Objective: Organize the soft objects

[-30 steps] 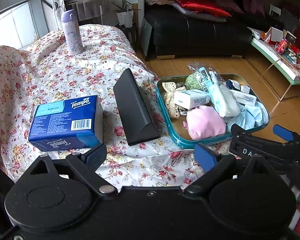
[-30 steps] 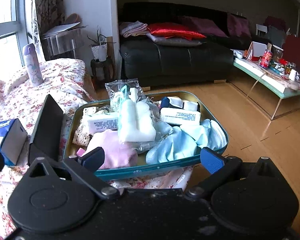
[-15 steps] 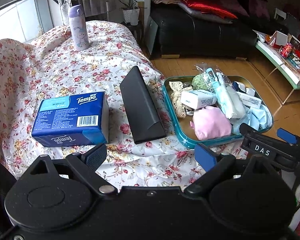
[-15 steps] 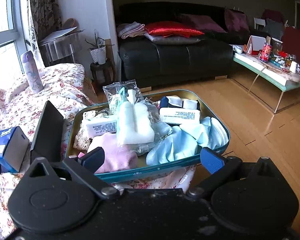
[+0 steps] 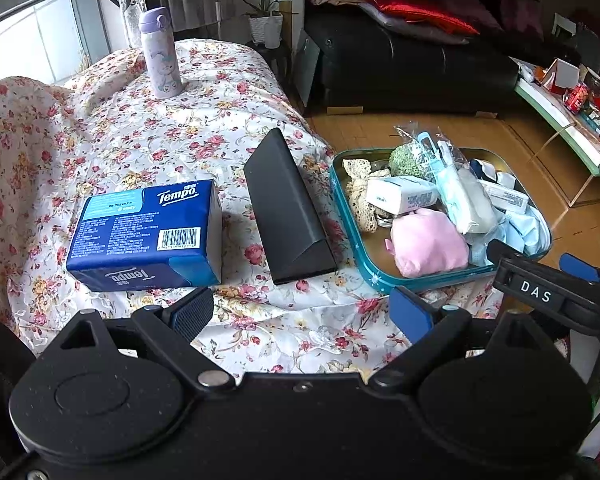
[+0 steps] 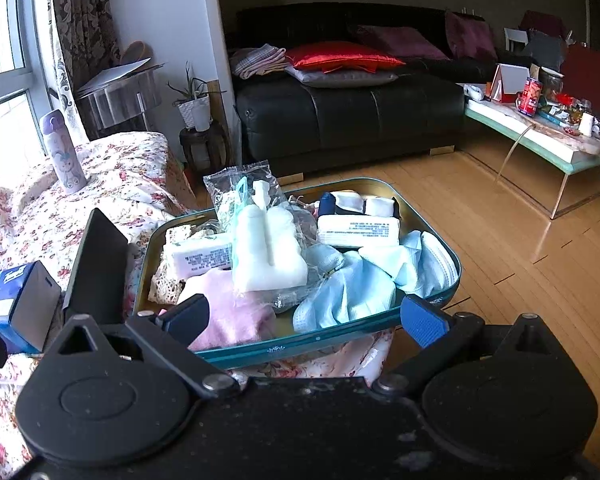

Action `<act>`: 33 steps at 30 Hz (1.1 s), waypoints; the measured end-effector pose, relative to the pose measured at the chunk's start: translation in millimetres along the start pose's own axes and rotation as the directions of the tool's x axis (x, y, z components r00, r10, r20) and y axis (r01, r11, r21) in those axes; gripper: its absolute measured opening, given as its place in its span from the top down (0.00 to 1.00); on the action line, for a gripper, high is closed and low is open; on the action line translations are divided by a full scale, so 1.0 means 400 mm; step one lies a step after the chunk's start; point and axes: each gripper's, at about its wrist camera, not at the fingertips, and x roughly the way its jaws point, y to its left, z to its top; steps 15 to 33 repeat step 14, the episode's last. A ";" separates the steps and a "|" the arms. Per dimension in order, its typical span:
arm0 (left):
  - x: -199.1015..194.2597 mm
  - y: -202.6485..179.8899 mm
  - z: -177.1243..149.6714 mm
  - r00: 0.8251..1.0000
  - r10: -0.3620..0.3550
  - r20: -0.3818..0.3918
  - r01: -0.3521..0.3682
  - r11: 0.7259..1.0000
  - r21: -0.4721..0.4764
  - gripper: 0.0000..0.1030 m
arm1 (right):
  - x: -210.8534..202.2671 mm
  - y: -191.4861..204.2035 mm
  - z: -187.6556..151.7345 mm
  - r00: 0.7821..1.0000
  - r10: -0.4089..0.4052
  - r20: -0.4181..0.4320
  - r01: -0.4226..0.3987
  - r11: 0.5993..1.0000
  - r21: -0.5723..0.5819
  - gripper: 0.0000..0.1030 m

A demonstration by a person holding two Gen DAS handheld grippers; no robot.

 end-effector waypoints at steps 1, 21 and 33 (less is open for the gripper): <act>0.000 -0.001 -0.001 1.000 0.001 0.000 -0.001 1.000 0.002 0.12 | 0.001 0.001 0.000 1.000 -0.001 0.000 0.001 1.000 -0.001 0.00; 0.000 -0.003 -0.004 1.000 0.016 0.008 -0.016 1.000 0.019 0.12 | 0.003 0.003 0.000 1.000 -0.004 -0.004 0.003 1.000 -0.003 0.00; 0.000 -0.003 -0.004 1.000 0.016 0.008 -0.016 1.000 0.019 0.12 | 0.003 0.003 0.000 1.000 -0.004 -0.004 0.003 1.000 -0.003 0.00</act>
